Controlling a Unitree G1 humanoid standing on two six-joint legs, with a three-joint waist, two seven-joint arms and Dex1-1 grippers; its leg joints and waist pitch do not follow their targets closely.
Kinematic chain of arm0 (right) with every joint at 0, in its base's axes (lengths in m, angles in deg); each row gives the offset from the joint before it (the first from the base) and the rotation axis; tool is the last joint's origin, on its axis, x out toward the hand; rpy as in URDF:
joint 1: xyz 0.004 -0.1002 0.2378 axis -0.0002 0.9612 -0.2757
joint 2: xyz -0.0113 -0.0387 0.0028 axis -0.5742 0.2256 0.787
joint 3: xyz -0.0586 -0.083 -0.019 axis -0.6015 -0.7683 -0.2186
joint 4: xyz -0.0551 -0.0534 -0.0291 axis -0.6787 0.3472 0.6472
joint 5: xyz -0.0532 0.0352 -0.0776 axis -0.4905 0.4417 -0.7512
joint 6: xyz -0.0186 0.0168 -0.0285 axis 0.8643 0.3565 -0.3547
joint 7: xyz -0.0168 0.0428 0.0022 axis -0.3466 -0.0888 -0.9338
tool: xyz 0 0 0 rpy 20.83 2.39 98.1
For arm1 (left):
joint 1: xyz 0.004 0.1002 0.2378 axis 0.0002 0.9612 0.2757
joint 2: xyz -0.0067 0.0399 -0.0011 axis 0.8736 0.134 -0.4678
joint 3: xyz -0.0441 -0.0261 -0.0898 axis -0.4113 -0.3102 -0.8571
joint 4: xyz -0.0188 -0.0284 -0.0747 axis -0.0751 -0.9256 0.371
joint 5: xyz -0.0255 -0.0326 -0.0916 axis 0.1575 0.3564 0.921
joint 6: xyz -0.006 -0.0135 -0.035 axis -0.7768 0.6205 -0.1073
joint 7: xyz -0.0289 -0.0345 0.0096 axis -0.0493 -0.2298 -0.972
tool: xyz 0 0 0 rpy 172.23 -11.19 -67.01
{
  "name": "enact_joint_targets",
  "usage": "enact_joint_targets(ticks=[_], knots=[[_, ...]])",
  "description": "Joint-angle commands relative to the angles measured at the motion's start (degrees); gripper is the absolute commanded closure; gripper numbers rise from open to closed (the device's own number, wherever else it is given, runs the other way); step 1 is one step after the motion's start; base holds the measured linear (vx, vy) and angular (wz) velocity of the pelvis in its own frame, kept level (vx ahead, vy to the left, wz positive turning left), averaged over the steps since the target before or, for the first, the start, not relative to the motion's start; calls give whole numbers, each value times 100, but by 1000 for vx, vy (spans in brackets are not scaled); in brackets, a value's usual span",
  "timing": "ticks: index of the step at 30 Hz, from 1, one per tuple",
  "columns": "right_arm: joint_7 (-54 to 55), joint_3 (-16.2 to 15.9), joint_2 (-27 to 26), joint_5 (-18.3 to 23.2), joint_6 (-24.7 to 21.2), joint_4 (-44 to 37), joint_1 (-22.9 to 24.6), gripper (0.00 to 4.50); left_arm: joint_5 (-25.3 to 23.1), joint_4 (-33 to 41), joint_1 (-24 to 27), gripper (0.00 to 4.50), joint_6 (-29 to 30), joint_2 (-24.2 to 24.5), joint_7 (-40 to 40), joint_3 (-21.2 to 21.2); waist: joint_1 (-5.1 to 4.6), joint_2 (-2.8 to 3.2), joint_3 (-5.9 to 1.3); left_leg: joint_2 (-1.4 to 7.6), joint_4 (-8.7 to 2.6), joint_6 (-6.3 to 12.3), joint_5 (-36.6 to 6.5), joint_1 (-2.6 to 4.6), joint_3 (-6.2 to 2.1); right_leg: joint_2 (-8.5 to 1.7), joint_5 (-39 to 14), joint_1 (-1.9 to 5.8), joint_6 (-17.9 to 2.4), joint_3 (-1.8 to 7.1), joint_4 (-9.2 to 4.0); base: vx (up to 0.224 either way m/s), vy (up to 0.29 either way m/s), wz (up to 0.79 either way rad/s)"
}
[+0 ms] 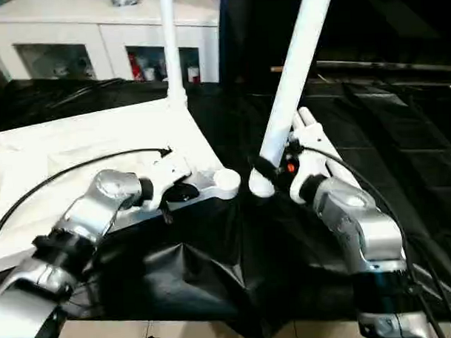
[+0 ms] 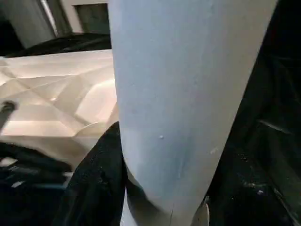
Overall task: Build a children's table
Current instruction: Rotate table base
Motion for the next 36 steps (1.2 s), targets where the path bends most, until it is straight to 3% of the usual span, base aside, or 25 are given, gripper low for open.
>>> enact_joint_targets(ticks=[1, 3, 5, 9, 14, 20, 25, 30, 36], knots=[[54, -62, -12, -122, 184, -41, 20, 263, 176, 207, 111, 450, 20, -188, -36, 74, -6, -68, -408, 333, -406, 81, -1328, 99, -115, -541, -2093, 205, -781, 295, -530, 0, 0, 0], [3, -110, -48, -118, 273, -202, 112, 263, 316, 319, 180, 403, 144, -175, -205, 55, -3, -6, -412, 327, -403, 81, -1311, 107, -107, -514, -1781, 198, -854, 312, -506, 0, 0, 0], [10, -56, -66, -60, 241, -279, 146, 263, 363, 338, 169, 392, 160, -184, -136, -12, -11, -20, -421, 324, -412, 95, -1267, 71, -119, -514, -1534, 242, -906, 308, -472, 0, 0, 0], [-74, 52, -25, 31, 229, -334, 215, 263, 360, 256, 4, 363, 26, -69, -185, -54, -24, -24, -407, 307, -411, 104, -1347, 63, -116, -521, -1737, 250, -839, 305, -506, 0, 0, 0], [-170, 74, 21, 38, 265, -315, 283, 263, 456, -23, -172, 360, -17, 41, -479, -75, -26, -2, -389, 294, -419, 35, -1546, 91, -122, -516, -2222, 221, -675, 297, -569, 0, 0, 0], [-188, 95, 40, 44, 261, -320, 285, 263, 314, -443, -306, 360, -225, 82, -550, 111, -29, 10, -404, 309, -428, 15, -1534, 78, -141, -520, -1986, 242, -731, 298, -540, 0, 0, 0], [-190, 145, 57, 48, 193, -426, 313, 263, 219, -708, -380, 360, -377, 57, -540, 230, -27, 56, -408, 309, -420, 18, -1499, 79, -134, -512, -1721, 243, -861, 303, -525, 0, 0, 0], [-186, 158, 88, 83, 176, -460, 344, 263, 234, -894, -435, 360, -477, 26, -491, 196, -25, 43, -413, 308, -412, 40, -1449, 75, -129, -521, -1661, 263, -903, 303, -512, 0, 0, 0], [-219, 130, 96, 87, 143, -459, 327, 263, 332, -871, -435, 360, -523, 58, -593, 149, -26, 20, -400, 314, -418, 43, -1518, 80, -133, -534, -1980, 249, -845, 300, -535, 0, 0, 0]])
